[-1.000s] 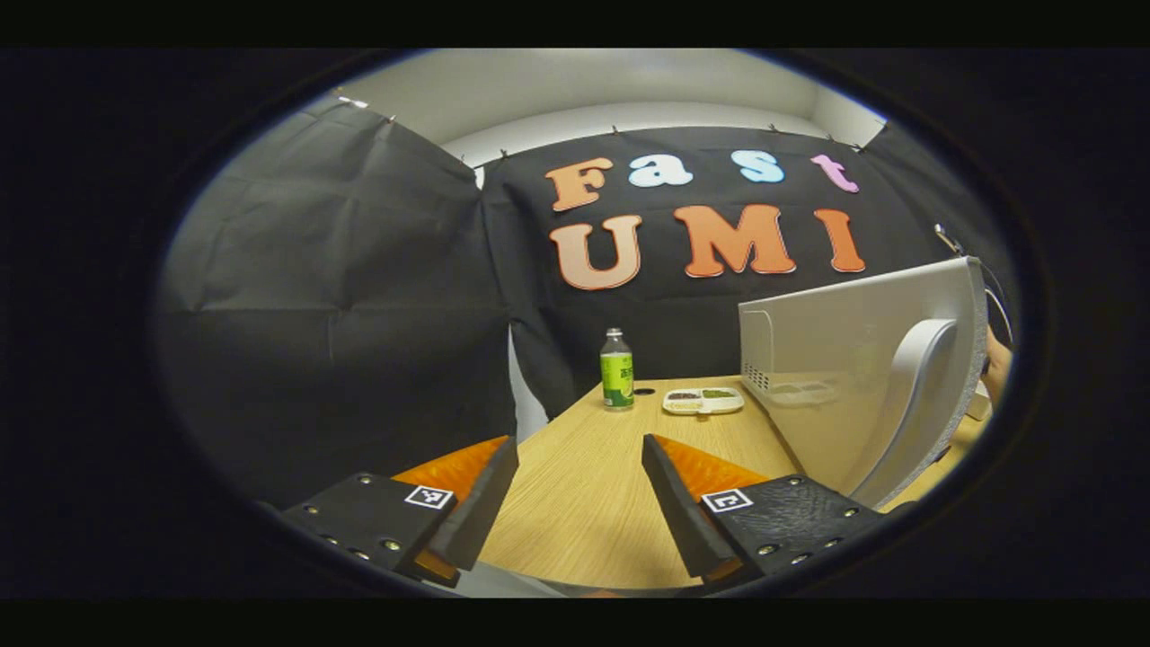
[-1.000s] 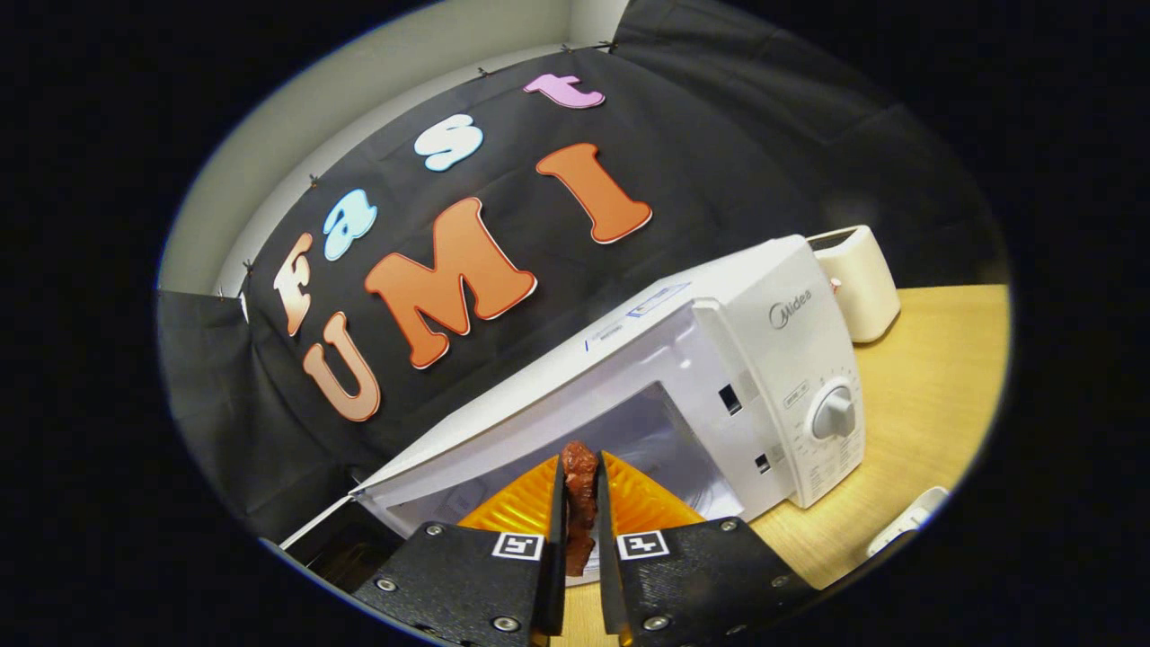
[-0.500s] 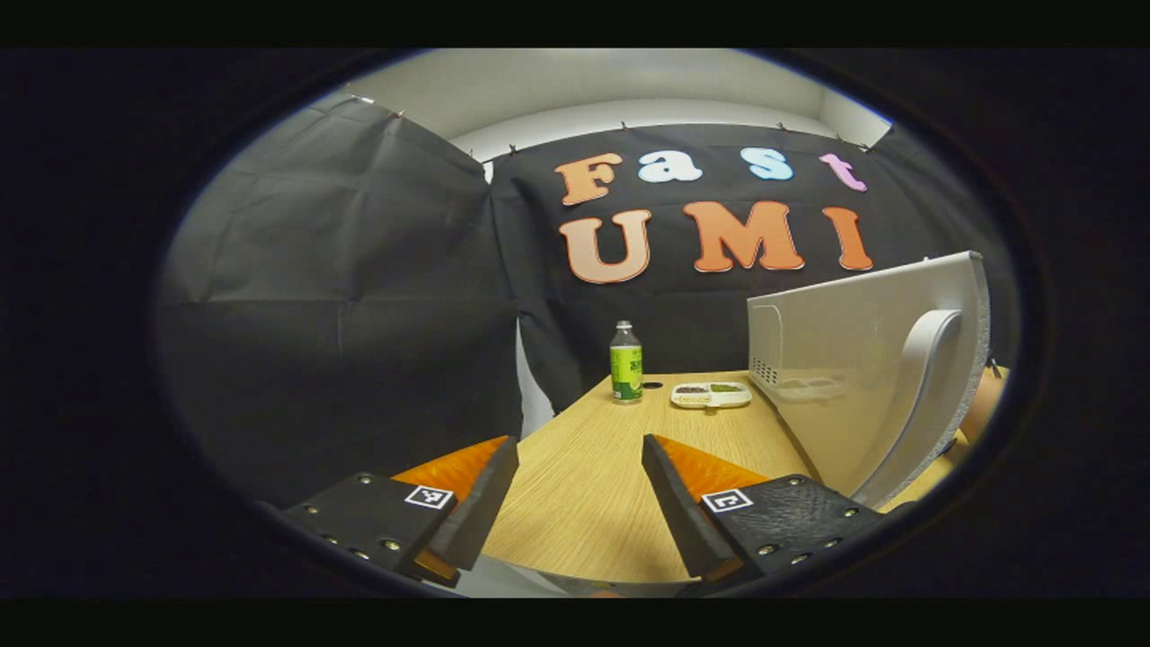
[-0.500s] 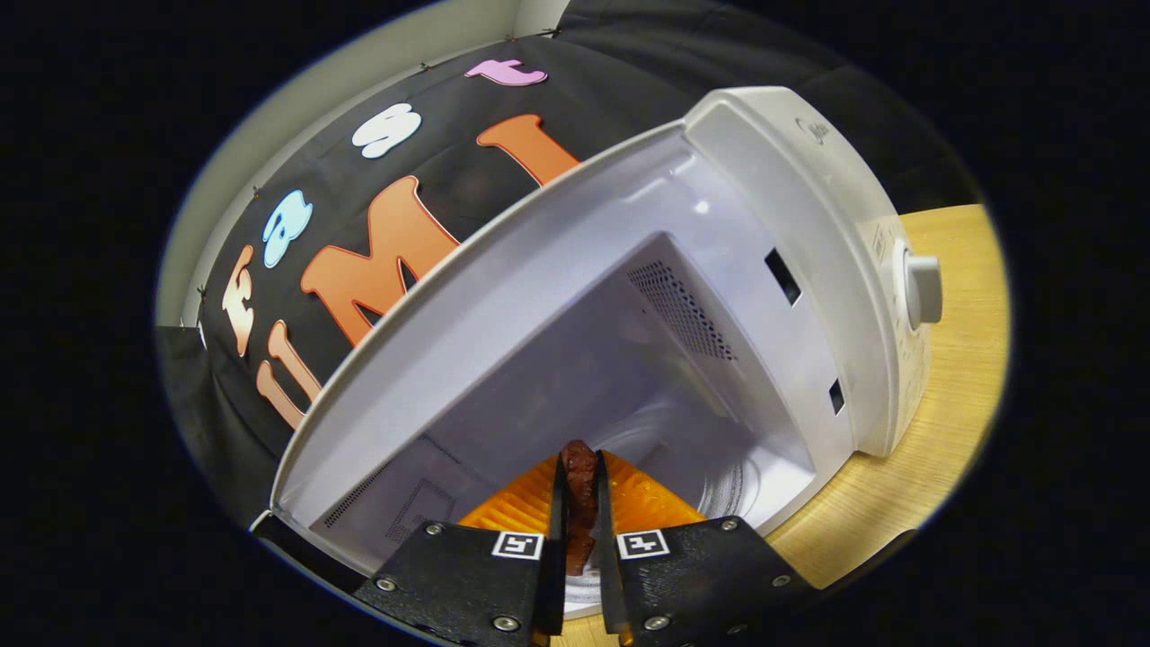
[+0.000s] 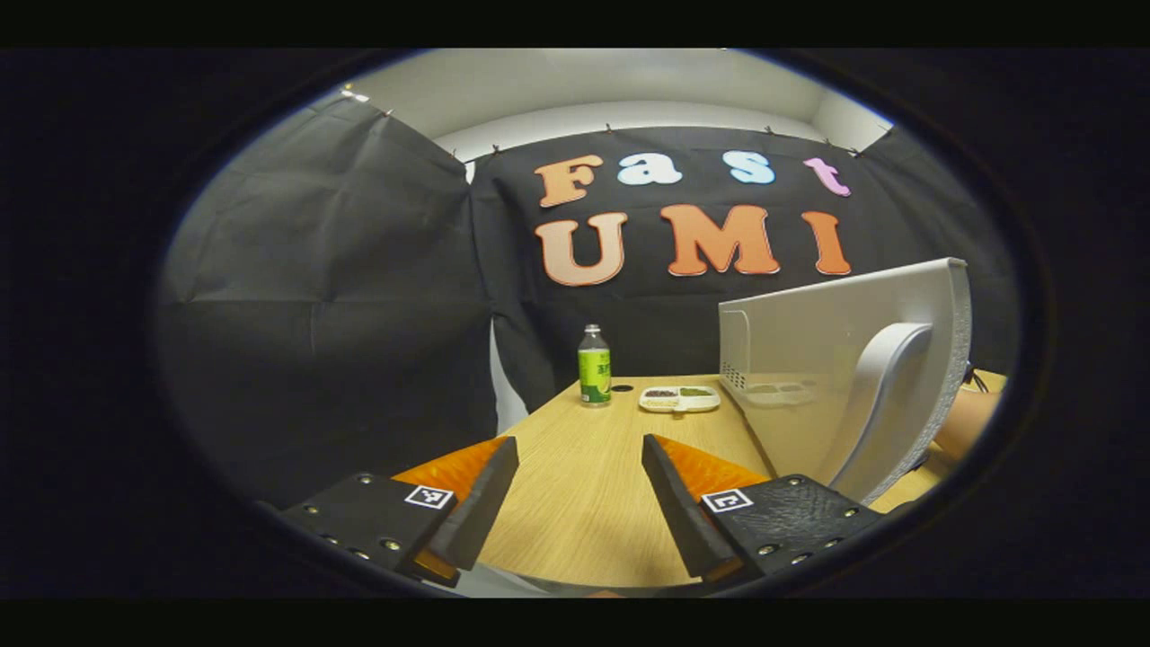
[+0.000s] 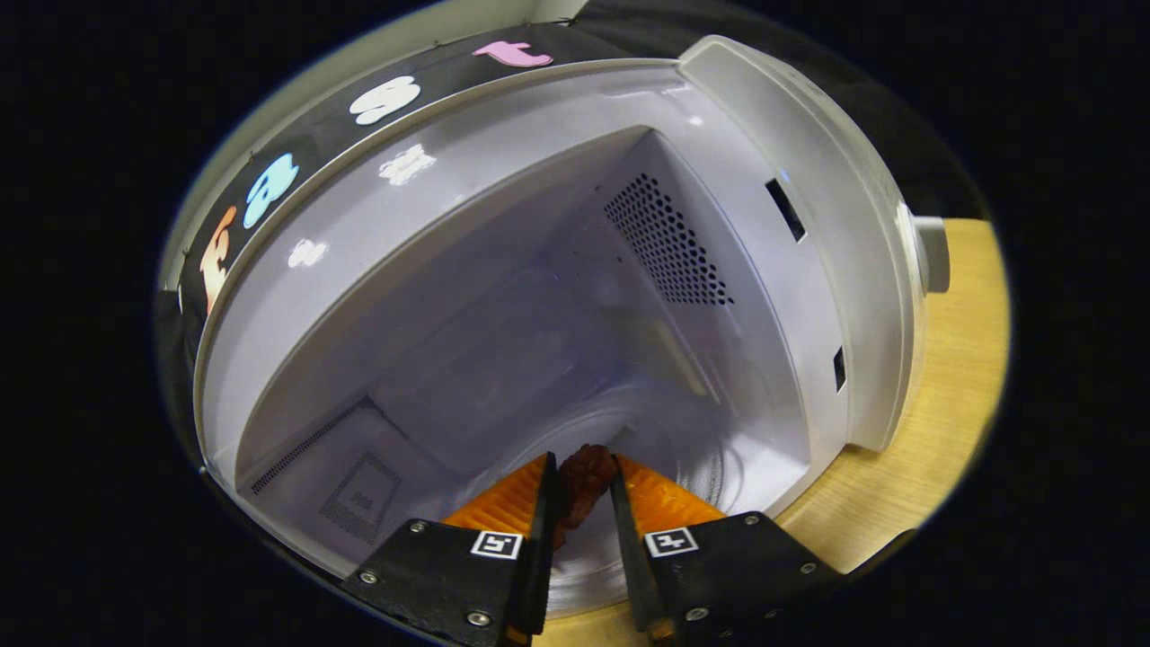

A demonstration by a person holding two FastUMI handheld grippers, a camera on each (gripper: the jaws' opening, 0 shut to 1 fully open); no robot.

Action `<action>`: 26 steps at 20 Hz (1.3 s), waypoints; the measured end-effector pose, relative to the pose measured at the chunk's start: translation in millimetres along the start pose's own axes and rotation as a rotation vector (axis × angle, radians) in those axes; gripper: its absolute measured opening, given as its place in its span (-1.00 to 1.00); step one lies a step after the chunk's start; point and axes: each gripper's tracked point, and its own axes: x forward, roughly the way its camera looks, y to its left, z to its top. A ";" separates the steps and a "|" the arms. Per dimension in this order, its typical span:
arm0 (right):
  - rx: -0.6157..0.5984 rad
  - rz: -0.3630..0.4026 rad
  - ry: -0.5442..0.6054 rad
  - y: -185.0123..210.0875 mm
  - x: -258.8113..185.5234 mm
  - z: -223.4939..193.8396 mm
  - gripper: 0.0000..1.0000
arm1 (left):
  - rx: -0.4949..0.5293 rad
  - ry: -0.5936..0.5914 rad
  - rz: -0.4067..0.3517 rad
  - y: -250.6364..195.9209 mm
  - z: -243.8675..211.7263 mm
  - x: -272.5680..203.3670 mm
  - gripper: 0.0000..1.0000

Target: Open the microwave oven with the left hand, put the food in, and close the microwave oven.

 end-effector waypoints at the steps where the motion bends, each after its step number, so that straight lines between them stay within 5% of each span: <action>1: -0.064 -0.015 0.000 -9.5 0.2 -0.5 -0.12 | 0.002 -0.004 -0.005 -3.9 2.5 0.6 0.68; 7: -0.218 0.027 0.015 -23.4 -32.3 10.1 0.41 | -0.011 0.019 -0.076 -40.2 3.6 -2.8 0.68; 11: -0.336 0.112 -0.017 -25.6 -85.2 26.3 0.48 | 0.011 0.007 -0.095 -56.3 12.4 -11.2 0.65; 17: -0.423 0.237 -0.141 -36.8 -159.6 93.3 0.56 | -0.021 -0.001 -0.223 -110.2 20.2 -21.3 0.65; 26: -0.474 0.242 -0.241 -113.9 -225.1 173.9 0.77 | -0.043 -0.036 -0.465 -228.2 46.1 -19.7 0.65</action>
